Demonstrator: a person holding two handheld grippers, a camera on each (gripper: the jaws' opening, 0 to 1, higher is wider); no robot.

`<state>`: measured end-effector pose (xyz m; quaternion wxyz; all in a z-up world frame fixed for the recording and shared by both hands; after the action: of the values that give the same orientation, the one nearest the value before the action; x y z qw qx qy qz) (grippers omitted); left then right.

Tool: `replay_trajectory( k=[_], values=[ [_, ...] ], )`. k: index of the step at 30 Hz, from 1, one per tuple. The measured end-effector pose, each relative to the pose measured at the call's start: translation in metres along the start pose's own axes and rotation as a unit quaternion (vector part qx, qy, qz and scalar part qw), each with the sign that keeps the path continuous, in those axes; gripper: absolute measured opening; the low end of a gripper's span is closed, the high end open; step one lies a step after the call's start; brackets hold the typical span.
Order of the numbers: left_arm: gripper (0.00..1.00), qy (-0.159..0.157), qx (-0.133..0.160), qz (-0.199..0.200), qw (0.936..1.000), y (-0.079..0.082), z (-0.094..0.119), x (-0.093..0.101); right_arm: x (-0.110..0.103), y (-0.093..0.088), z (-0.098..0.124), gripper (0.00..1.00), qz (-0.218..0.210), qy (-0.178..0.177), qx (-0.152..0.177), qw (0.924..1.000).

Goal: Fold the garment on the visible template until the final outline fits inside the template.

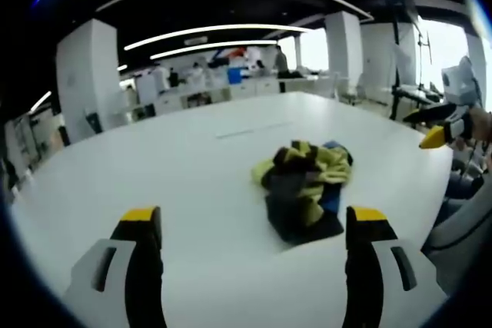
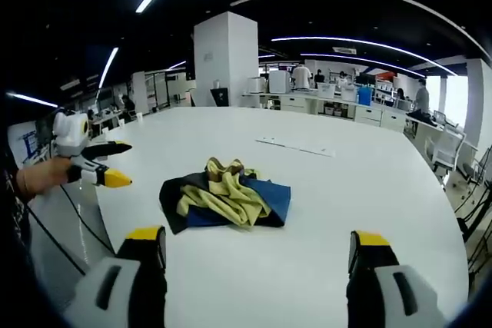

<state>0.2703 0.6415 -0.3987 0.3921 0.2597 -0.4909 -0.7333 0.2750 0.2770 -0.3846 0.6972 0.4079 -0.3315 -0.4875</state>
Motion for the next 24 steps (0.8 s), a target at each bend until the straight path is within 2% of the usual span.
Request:
replay_trajectory(
  k=[24],
  values=[
    [0.95, 0.005, -0.003, 0.002, 1.0000, 0.0048, 0.0010, 0.0071, 0.0048, 0.0019, -0.0009, 0.99, -0.006, -0.004, 0.003, 1.0000]
  ],
)
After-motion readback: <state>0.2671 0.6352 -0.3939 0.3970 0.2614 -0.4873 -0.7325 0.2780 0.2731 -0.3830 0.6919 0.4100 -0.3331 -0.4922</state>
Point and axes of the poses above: the point that each gripper's makers call its tool centre point, and the gripper's own axes: z roughly backward along the fingers, x roughly to its right, y roughly out of its top, the point moved 9 cm from there along z, roughly backward along the fingers, and after that the axes turned 13 degrees about -y, right-handed, at the moved point
